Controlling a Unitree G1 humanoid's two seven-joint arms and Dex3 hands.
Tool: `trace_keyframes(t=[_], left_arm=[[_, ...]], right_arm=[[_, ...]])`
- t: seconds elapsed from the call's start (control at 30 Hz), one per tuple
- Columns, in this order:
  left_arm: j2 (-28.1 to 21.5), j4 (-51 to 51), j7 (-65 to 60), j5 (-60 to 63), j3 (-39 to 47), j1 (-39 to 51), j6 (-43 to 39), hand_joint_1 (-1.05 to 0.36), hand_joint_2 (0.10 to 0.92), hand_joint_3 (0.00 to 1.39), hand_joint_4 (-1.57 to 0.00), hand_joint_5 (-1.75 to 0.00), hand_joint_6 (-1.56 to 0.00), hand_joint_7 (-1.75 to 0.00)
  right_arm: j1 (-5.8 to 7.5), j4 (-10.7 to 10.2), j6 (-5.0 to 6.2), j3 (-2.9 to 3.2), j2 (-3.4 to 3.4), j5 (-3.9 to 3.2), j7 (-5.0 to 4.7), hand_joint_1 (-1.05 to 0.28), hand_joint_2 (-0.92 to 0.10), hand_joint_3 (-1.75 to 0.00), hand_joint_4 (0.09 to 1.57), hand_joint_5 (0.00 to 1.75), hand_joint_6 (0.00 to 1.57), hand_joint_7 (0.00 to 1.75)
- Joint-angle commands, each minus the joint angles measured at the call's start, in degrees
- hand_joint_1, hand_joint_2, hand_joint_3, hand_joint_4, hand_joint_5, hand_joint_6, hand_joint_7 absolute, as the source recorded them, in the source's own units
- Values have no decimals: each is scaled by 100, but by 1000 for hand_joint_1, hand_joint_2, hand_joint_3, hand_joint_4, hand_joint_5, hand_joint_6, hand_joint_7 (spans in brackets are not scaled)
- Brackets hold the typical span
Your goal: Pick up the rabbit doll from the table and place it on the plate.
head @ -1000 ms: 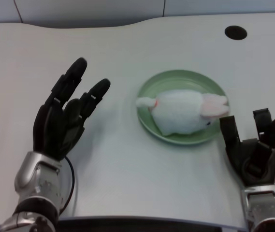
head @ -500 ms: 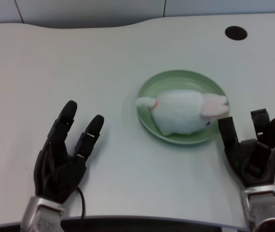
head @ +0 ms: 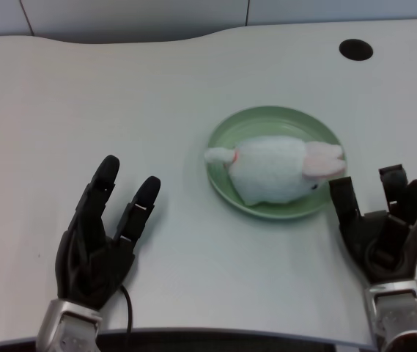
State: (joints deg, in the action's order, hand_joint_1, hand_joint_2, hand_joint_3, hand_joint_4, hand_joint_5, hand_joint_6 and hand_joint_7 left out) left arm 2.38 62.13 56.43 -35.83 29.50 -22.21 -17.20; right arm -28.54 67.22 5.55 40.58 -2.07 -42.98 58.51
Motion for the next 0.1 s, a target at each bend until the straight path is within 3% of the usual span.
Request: trace_keyframes(t=[0.03,0.1], left_arm=[[30,-70,-39,12,2,21,54,-741,921,269,-251,-133,-178,-13],[34,-88,-13,-7,11,25,87,-741,921,259,-247,-129,-186,-15]], right_arm=[[196,50,-20,21,124,-17,55,-563,-921,-130,778,1746,671,1617],[227,38,4,17,135,-12,93,-571,-921,-134,788,1746,649,1670]])
